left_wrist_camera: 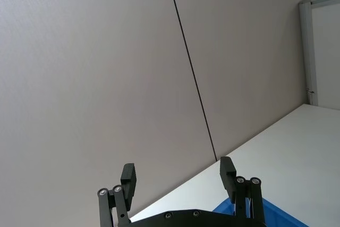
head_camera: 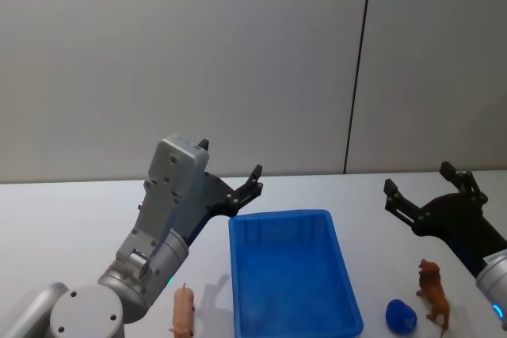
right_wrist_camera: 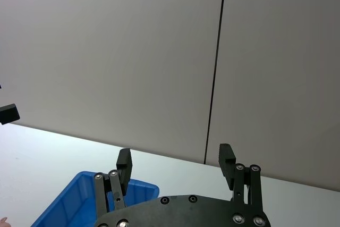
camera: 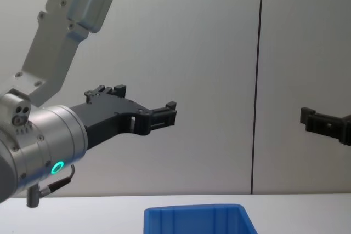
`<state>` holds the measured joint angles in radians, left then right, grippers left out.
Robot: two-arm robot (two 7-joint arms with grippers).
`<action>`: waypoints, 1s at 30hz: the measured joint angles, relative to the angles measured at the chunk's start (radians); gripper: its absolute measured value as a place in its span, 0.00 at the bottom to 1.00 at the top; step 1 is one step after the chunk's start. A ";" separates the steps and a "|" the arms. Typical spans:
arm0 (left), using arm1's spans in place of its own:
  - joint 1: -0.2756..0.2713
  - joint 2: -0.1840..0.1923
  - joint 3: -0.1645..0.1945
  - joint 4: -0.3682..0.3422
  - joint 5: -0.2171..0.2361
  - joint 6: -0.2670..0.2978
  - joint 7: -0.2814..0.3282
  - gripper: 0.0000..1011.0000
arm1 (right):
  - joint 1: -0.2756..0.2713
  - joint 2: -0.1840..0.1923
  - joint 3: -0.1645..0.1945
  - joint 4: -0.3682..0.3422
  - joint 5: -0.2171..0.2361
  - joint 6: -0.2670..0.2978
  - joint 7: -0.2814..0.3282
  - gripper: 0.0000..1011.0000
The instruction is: Pick up the two dolls from the table and place them into the box.
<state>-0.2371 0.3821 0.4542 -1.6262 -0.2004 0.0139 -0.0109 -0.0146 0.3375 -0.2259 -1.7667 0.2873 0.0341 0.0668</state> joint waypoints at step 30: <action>0.000 0.000 0.000 0.000 0.000 0.000 0.000 0.99 | 0.024 0.018 0.030 0.060 0.022 0.068 0.010 0.99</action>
<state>-0.2371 0.3821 0.4542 -1.6262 -0.2004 0.0139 -0.0109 0.0098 0.3551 -0.1959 -1.7064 0.3093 0.1021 0.0766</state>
